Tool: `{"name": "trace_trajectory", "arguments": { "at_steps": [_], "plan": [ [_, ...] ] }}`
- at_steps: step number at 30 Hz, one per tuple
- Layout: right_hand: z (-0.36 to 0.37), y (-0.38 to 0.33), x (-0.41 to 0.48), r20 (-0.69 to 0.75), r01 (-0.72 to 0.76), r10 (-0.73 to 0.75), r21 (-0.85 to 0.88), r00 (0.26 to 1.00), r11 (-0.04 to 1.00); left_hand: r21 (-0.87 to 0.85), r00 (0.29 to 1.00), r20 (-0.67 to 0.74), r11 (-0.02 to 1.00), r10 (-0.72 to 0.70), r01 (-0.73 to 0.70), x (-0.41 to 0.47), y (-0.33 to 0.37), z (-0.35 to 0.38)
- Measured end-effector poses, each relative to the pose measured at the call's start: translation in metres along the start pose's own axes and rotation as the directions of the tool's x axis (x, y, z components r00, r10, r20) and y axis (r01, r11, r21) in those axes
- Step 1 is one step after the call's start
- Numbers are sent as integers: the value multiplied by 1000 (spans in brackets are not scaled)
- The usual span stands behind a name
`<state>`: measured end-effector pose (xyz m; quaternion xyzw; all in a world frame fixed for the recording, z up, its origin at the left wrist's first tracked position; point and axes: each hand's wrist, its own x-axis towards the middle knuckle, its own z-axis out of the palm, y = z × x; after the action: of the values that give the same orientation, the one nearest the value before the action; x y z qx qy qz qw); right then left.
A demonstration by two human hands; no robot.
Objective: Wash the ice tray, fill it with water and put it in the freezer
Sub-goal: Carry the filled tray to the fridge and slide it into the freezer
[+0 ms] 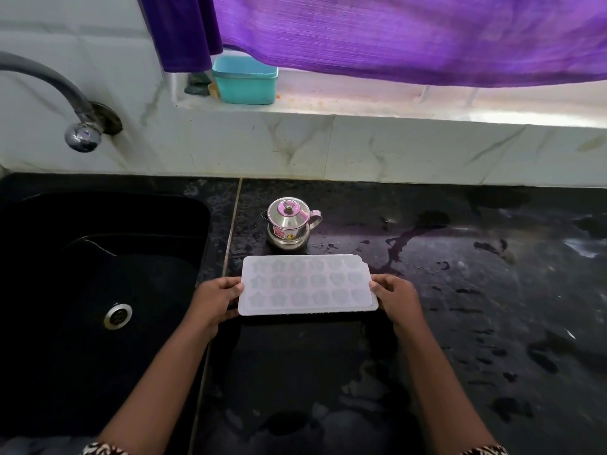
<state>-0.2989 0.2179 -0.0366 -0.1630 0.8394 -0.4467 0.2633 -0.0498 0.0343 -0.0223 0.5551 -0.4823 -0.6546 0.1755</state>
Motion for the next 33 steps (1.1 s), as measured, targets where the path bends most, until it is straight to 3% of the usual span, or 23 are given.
{"name": "trace_trajectory", "arguments": {
  "at_steps": [10, 17, 21, 33],
  "plan": [
    [-5, -7, -5, 50, 30, -34, 76, 998, 997, -63, 997, -61, 996, 56, -60, -17, -9, 7],
    [-3, -20, -16, 86, 55, -70, 167, 994, 984, -221, 967, -226, 960, 120, -171, -36, -11, 18],
    [-1, -29, -23, 123, 46, -73, 208, 990, 977, -323, 952, -295, 929, 85, -183, -41, -13, 22],
    [9, -37, -33, 183, -9, -27, 193, 983, 981, -525, 951, -307, 830, 21, -188, -62, -21, 13]
  ]
}}
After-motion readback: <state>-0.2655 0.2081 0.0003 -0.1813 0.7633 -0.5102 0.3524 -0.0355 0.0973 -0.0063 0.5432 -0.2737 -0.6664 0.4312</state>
